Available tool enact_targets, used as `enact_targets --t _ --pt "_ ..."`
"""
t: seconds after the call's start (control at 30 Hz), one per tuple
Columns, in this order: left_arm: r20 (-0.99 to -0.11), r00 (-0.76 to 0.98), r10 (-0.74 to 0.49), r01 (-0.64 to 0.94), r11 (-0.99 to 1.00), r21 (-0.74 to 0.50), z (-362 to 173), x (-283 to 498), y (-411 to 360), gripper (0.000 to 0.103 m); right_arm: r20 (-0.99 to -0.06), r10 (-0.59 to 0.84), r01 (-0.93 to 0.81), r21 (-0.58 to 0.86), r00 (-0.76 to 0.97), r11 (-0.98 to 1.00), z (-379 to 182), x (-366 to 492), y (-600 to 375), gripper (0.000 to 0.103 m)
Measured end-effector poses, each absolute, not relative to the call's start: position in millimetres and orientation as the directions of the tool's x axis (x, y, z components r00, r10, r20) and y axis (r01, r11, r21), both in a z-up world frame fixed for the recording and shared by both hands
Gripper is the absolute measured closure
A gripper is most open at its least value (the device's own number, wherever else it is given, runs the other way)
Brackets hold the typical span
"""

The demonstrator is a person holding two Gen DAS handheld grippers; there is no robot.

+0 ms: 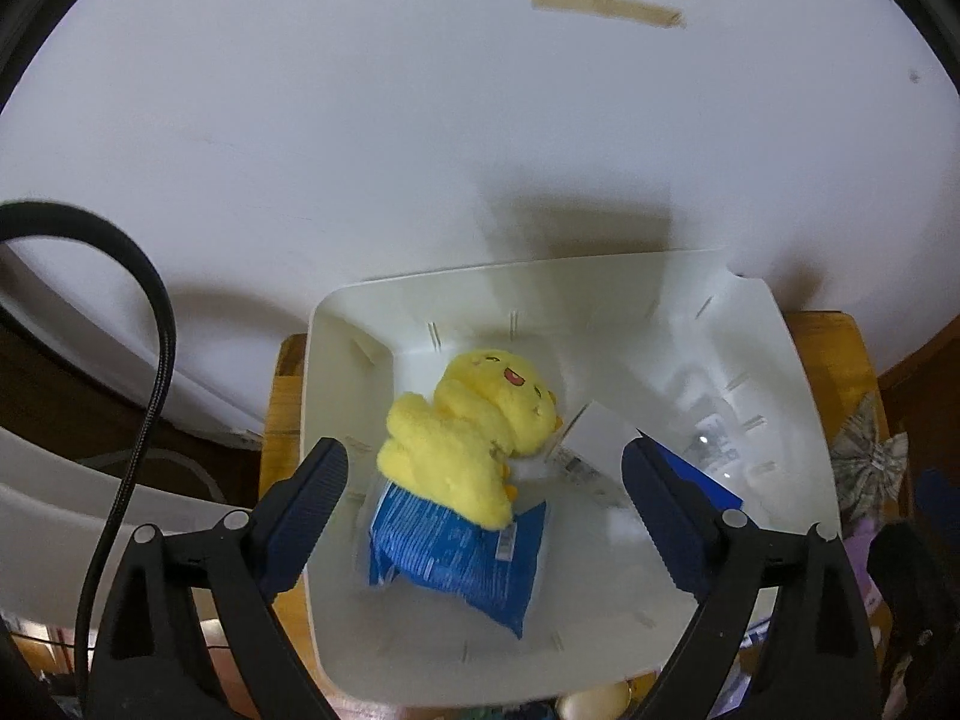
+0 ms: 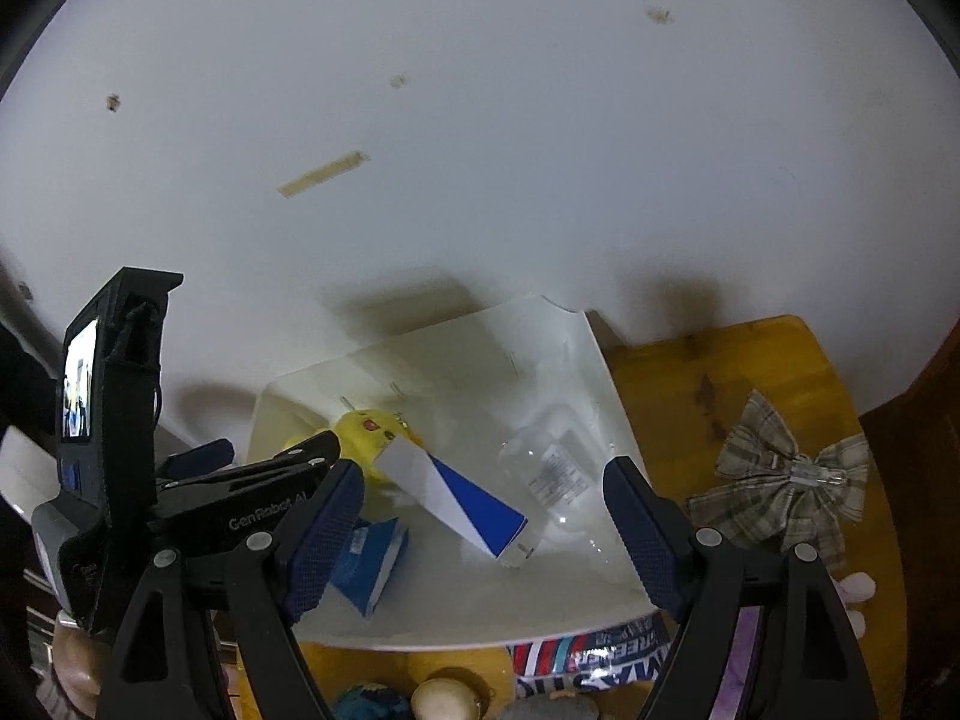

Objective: Organize objects
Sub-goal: 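Release the chick into the tray with the left gripper while the right gripper drops the HP box in, then move both tools back toward the remaining items on the table, then move both tools toward the green-and-white medicine box and blue tube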

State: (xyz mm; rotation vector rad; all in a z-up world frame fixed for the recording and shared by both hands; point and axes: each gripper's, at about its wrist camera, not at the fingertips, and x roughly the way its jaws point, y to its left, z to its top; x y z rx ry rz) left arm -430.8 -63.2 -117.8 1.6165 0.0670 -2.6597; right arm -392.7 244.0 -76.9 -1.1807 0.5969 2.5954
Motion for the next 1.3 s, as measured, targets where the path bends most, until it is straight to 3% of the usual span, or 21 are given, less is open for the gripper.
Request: enact_targets --t 0.73,1.3 --pt "-0.769 -0.632 0.093 -0.110 -0.993 -0.030 7.8 -288.4 -60.4 0.009 -0.688 0.018 -0.290 0.282 -0.726 -0.914 8.2 -265.9 201.7 0.020" --pt "-0.747 -0.646 0.161 -0.146 -0.986 -0.086 16.7 -207.5 -72.2 0.009 -0.643 0.009 -0.262 0.300 -0.766 -0.917 19.9 -193.2 203.2 0.020"
